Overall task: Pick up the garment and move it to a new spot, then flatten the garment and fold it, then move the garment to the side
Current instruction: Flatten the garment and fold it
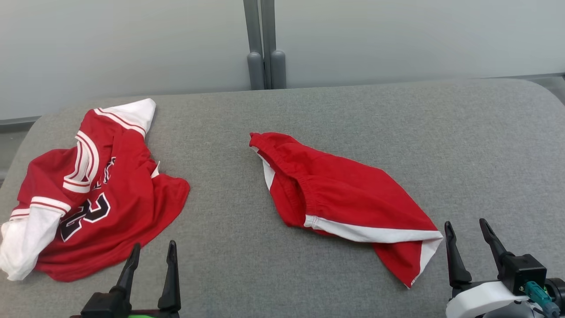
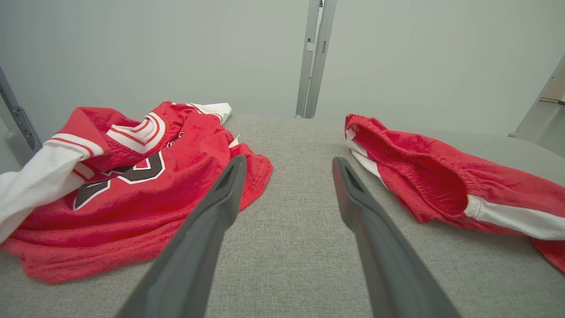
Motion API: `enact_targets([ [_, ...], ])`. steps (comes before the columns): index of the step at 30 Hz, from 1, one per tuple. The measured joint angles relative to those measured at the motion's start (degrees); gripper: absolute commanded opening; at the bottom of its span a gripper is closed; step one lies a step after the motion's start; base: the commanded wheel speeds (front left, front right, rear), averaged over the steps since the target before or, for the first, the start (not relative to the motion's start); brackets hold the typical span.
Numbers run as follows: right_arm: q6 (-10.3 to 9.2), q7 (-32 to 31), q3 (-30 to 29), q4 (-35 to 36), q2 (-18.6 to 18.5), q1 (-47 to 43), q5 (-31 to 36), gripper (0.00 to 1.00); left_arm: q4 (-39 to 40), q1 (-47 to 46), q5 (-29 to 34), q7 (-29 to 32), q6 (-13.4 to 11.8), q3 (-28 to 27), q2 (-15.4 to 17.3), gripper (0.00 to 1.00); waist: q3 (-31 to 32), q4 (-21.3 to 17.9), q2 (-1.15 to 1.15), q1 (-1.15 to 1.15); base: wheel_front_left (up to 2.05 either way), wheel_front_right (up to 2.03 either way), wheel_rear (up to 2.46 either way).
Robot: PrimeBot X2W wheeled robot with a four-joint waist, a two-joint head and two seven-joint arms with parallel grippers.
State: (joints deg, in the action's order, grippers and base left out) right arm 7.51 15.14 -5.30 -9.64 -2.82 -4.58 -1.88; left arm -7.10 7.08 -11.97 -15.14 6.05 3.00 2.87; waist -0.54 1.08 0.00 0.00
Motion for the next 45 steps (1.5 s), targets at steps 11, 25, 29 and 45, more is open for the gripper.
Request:
enact_targets([
  [11, 0.0, 0.0, 2.11, -0.51, 0.0, 0.01, -0.3, 1.0, -0.67, 0.29, -0.07, 0.0, 1.0, -0.65, -0.01, 1.0, 0.31, -0.16, 0.0, 0.0, 0.0, 0.0, 0.0],
  [25, 0.01, -8.44, 15.24, -13.36, -5.68, 3.48, -8.65, 1.0, -7.89, -10.08, -1.81, 2.07, 1.26, 14.29, -0.11, 1.0, -2.05, -3.5, 0.0, 0.0, 0.0, 0.0, 0.0],
  [29, 0.01, -13.26, 18.87, -13.29, -5.95, 5.5, -10.98, 1.0, -11.67, -15.53, -2.42, 8.16, 1.34, 18.5, -0.11, 1.0, -4.05, -4.14, 0.0, 0.0, 0.0, 0.0, 0.0],
  [45, 0.01, -18.11, 22.59, -9.24, -8.06, 8.53, -13.91, 0.78, -16.53, -25.41, -9.4, 14.56, 1.35, 29.78, 0.7, 1.0, -10.99, -5.76, 0.0, 0.0, 0.0, 0.0, 0.0],
])
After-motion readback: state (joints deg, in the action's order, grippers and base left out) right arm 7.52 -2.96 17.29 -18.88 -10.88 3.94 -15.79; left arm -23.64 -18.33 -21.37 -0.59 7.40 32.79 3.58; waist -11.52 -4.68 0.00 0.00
